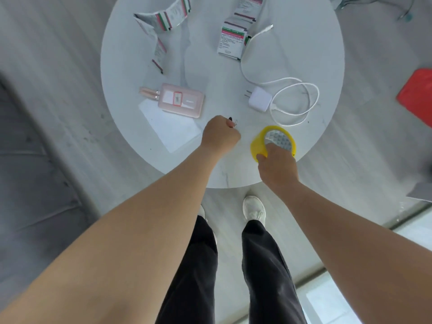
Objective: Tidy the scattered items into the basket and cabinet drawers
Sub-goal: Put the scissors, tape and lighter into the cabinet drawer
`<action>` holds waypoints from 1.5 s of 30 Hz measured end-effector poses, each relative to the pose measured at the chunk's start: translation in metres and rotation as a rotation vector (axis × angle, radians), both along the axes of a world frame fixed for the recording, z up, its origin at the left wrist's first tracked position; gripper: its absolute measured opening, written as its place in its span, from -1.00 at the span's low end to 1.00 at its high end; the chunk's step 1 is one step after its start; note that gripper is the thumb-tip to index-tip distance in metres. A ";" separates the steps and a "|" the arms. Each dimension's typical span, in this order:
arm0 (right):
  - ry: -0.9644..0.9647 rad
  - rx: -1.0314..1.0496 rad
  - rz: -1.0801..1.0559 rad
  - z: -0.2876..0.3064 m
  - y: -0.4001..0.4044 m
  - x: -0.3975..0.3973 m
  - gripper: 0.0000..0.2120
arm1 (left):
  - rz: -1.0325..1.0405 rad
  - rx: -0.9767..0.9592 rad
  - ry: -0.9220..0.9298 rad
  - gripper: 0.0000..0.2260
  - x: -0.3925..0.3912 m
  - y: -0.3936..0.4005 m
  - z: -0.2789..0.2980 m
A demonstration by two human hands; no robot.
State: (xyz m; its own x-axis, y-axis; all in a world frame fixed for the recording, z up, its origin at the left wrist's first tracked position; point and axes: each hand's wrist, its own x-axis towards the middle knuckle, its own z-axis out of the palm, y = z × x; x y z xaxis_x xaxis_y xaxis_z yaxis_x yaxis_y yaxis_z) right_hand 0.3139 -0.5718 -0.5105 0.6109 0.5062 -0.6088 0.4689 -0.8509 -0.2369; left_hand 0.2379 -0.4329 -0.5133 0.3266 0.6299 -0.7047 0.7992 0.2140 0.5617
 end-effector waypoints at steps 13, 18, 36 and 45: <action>0.038 0.142 0.534 0.053 0.045 -0.069 -0.71 | 1.053 -0.132 -0.396 -0.55 -0.131 -0.036 0.065; 0.092 0.184 0.742 0.059 0.053 -0.144 -0.72 | 1.312 -0.131 -0.356 -0.71 -0.223 -0.073 0.073; 0.328 0.088 1.487 0.061 -0.184 -0.566 -0.81 | 2.025 0.049 -0.174 -0.92 -0.593 -0.452 0.068; 0.403 0.101 1.766 0.048 -0.288 -0.740 -0.87 | 2.308 0.079 -0.173 -0.74 -0.712 -0.566 0.057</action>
State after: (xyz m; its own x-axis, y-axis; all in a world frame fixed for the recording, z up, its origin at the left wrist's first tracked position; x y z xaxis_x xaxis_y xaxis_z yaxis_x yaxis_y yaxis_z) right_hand -0.4259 -0.8594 -0.4624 -0.7875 0.3650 -0.4965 0.6125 0.5526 -0.5652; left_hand -0.4741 -0.9988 -0.4568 -0.6864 -0.0780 -0.7230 -0.6969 0.3546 0.6233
